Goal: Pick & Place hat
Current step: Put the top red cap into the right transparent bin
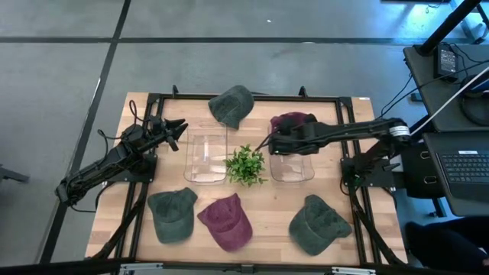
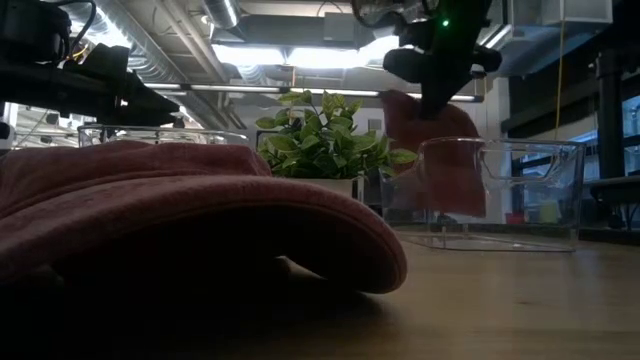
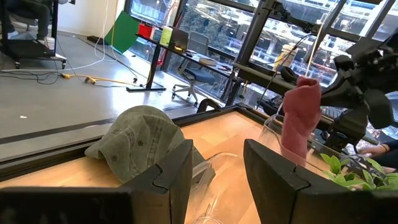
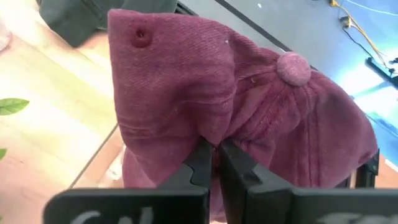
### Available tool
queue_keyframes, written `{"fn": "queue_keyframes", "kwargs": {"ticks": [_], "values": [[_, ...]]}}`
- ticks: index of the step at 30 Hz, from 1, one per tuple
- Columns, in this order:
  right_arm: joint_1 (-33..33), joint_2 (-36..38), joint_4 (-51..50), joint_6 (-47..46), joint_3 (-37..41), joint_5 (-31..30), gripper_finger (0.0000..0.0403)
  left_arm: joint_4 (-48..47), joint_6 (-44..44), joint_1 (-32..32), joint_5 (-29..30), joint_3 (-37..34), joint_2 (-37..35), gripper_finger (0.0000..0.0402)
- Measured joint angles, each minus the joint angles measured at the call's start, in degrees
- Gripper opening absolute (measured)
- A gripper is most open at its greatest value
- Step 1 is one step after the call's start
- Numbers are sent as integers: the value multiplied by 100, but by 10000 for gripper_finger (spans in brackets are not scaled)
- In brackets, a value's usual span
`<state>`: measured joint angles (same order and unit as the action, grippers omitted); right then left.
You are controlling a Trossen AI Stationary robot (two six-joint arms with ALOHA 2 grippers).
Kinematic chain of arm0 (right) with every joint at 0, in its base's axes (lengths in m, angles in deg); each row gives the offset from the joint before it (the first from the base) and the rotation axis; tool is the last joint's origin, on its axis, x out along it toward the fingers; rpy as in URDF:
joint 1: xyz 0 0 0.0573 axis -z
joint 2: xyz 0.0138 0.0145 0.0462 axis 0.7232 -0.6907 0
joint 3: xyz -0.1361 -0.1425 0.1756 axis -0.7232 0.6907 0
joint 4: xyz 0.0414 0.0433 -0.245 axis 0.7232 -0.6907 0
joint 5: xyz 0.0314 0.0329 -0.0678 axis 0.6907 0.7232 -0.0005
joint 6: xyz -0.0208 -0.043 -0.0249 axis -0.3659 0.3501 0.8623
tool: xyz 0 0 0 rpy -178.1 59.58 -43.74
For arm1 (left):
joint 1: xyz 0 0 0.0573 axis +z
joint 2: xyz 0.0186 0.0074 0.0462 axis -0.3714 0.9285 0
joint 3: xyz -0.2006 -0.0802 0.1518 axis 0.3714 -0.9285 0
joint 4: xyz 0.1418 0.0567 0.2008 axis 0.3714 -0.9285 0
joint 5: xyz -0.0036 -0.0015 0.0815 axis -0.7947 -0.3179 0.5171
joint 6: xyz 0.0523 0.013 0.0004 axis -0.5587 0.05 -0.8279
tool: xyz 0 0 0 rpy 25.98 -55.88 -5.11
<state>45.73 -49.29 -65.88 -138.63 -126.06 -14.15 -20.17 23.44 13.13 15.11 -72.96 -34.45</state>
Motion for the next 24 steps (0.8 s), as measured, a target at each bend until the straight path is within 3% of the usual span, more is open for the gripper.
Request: {"fn": "queue_keyframes", "kwargs": {"ticks": [4,14,24], "values": [[37,-157,125,2,0,5,23,2,1,-1,0,0,0,139],[109,-352,246,284,0,253,94,2,2,0,1,0,0,139],[254,-307,313,423,-139,835,223,3,2,-1,1,0,0,139]]}}
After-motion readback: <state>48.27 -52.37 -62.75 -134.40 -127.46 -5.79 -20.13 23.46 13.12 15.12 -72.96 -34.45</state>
